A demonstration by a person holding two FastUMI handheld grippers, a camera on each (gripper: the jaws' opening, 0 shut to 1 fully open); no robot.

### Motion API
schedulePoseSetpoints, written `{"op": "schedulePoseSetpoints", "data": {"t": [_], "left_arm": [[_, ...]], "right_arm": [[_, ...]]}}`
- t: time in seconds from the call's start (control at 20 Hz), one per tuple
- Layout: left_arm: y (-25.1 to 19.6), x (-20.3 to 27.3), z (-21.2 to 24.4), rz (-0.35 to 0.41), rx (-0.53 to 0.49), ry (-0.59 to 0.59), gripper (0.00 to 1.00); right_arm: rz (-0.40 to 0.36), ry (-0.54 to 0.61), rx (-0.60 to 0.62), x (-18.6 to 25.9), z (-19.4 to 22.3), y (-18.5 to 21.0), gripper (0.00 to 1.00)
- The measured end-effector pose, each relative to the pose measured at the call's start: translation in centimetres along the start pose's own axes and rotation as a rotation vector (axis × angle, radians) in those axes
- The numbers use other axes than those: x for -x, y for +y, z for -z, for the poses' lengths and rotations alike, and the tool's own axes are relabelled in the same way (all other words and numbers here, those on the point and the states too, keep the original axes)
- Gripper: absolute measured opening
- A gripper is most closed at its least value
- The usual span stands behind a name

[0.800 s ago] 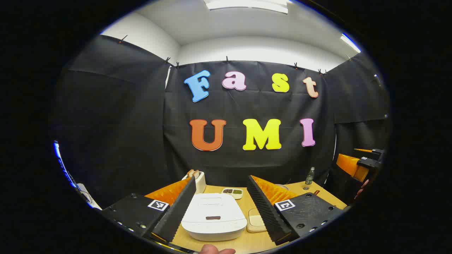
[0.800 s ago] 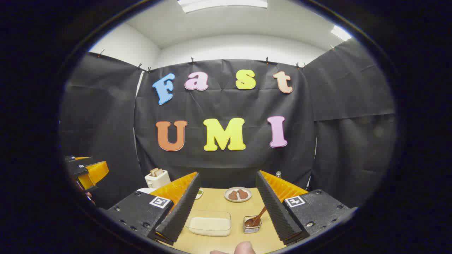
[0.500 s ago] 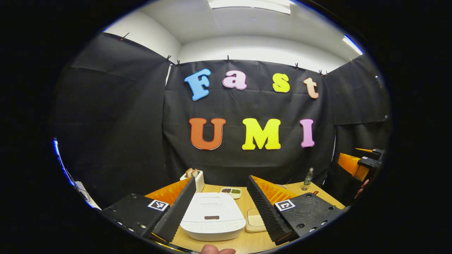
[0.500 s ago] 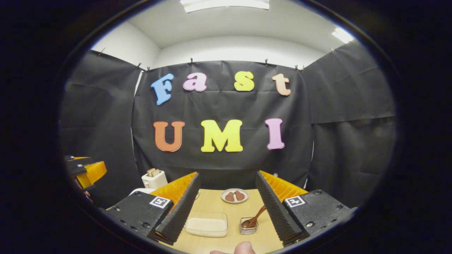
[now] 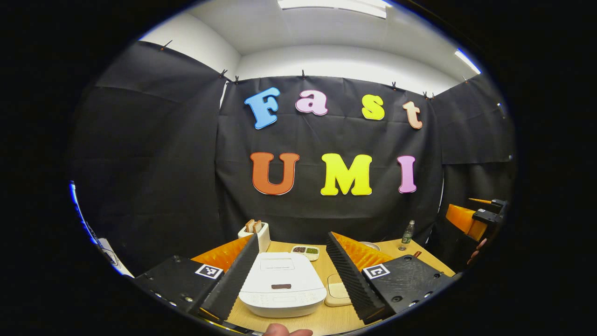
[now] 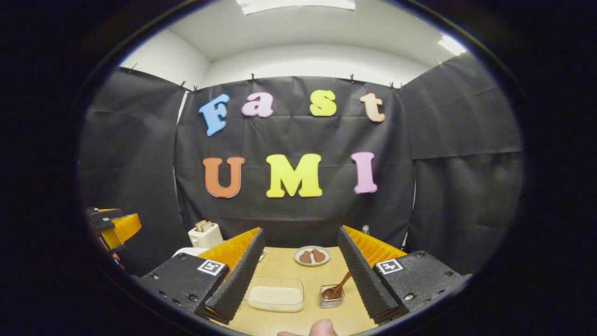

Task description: Close the left gripper, press the button to open the rice cooker; take a wooden spoon from the chopstick holder with the right hand, scoop a spoonful of rice and pour it into the rice cooker, then put the wooden spoon back into the chopstick holder.

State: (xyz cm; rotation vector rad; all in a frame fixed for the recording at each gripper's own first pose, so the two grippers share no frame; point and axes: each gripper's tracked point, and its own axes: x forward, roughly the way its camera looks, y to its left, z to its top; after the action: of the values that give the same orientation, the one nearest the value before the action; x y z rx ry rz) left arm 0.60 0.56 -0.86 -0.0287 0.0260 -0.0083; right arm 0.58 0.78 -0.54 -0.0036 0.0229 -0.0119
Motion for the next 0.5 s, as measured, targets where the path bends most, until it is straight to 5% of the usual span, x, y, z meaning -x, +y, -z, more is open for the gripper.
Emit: {"op": "schedulePoseSetpoints", "data": {"t": [0.5], "left_arm": [[-0.42, -0.56, 0.52, 0.017, 0.011, 0.028, 0.94]], "right_arm": [[0.012, 0.011, 0.000, -0.51, 0.36, -0.79, 0.99]]}}
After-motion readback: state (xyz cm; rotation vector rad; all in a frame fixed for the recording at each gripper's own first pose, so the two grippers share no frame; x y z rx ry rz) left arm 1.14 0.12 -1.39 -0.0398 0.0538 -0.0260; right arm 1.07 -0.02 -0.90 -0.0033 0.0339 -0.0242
